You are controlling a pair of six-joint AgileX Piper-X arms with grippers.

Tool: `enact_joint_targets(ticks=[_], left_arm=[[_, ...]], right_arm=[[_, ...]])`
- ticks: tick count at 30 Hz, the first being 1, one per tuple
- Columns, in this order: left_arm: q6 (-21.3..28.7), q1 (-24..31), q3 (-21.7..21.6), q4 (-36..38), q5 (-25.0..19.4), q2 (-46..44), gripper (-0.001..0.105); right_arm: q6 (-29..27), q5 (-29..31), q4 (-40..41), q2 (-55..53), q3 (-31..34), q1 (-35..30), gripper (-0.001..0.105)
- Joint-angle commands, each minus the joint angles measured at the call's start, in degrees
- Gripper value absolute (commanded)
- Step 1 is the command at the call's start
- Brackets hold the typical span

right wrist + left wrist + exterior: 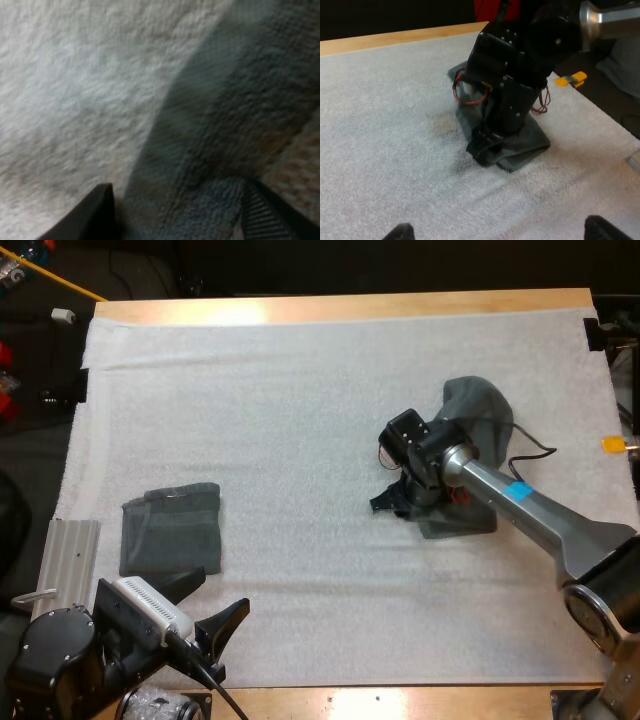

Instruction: Pick towel from pile, fold and stack

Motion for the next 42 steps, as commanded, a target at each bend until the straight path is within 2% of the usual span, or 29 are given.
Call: enact_joint_targets(ticks=[1, 7, 10, 12, 15, 17, 26, 28, 33, 35, 40, 42], left_arm=[[-0.55, -0.25, -0.15, -0.37, 0.41, 0.2, 0.065], [-0.55, -0.25, -0.15, -0.47, 0.41, 0.2, 0.065], [-0.55, -0.25, -0.15, -0.47, 0.41, 0.2, 0.065], [-0.55, -0.25, -0.15, -0.47, 0.41, 0.2, 0.065], [-0.55, -0.25, -0.15, -0.47, 0.41, 0.2, 0.065], [-0.43, -0.25, -0.15, -0.47, 0.41, 0.2, 0.065], [-0.3, -0.25, -0.15, -0.47, 0.41, 0.2, 0.065], [-0.3, -0.25, -0.15, -0.47, 0.41, 0.2, 0.065], [-0.3, -0.25, -0.15, -0.47, 0.41, 0.2, 0.065], [-0.3, -0.25, -0.15, -0.47, 0.41, 0.2, 0.065], [-0.3, -0.25, -0.15, -0.47, 0.41, 0.2, 0.065], [-0.3, -0.25, -0.15, -0.47, 0.41, 0.2, 0.065]], right_arm=[[0.2, -1.87, 0.41, 0.17, -0.11, 0.39, 0.052], [1.4, -1.81, 0.66, 1.06, 0.17, 0.48, 0.051], [1.37, -1.81, 1.04, 1.06, 0.17, 0.48, 0.036], [1.37, -1.81, 1.83, 1.06, 0.17, 0.48, 0.02], [1.37, -1.81, 2.72, 0.54, 0.17, 0.48, 0.008], [1.37, -1.81, 3.04, -0.2, 0.17, 0.48, 0.005], [1.0, -2.3, 3.03, -8.41, 0.17, 0.67, 0.005], [0.67, -4.85, 3.03, -10.71, 0.17, 0.96, 0.005], [-0.83, -17.8, 2.93, -18.65, -0.04, 3.45, 0.005], [-0.83, -19.77, 2.29, -21.15, -0.3, 4.79, 0.005], [-1.97, -19.41, -1.55, -27.32, -1.32, 8.83, 0.005], [-2.19, -15.38, -3.45, -29.05, -0.96, 9.88, 0.005]])
